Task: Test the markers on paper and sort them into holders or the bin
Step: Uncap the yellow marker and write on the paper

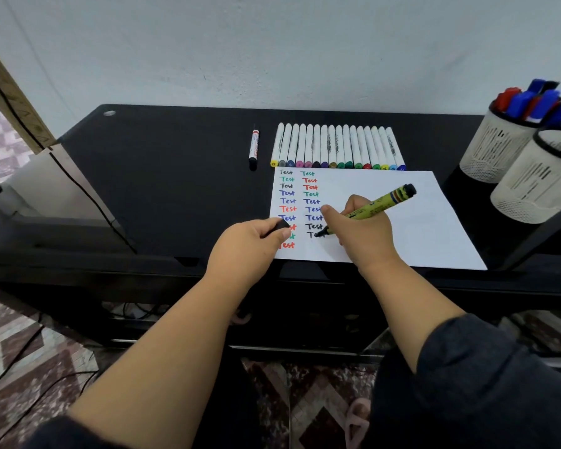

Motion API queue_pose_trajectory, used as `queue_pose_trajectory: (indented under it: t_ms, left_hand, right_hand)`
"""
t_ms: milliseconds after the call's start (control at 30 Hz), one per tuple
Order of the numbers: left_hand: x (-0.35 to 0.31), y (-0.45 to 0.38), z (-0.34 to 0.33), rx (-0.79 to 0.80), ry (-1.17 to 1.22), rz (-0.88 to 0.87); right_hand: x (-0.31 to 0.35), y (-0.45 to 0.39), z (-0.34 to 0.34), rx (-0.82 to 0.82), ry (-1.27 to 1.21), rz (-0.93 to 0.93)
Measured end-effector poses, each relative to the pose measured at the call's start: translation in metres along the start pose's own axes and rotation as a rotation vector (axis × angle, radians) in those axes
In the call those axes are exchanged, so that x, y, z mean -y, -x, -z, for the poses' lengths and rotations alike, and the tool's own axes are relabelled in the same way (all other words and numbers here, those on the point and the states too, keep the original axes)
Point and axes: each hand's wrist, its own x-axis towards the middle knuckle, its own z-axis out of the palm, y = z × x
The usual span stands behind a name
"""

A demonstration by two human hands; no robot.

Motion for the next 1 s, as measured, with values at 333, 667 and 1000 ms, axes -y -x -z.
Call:
queue_pose_trajectory:
  t_ms: [333, 667, 1000]
  left_hand:
    - [-0.0006, -0.0010, 0.0021, 0.000, 0.059, 0.011]
    - [0.0010, -0.0010, 0.0026, 0.007, 0.053, 0.006]
    - [0.0003, -0.0019, -0.0008, 0.002, 0.056, 0.005]
  right_hand:
    - [-0.0011, 0.0023, -0.0083, 0.099, 0.072, 0.006]
    - [0.0002, 0.0030, -0.0046, 0.068, 0.074, 0.001]
    - [-0.0002, 0.0039, -0.0048, 0.076, 0.049, 0.002]
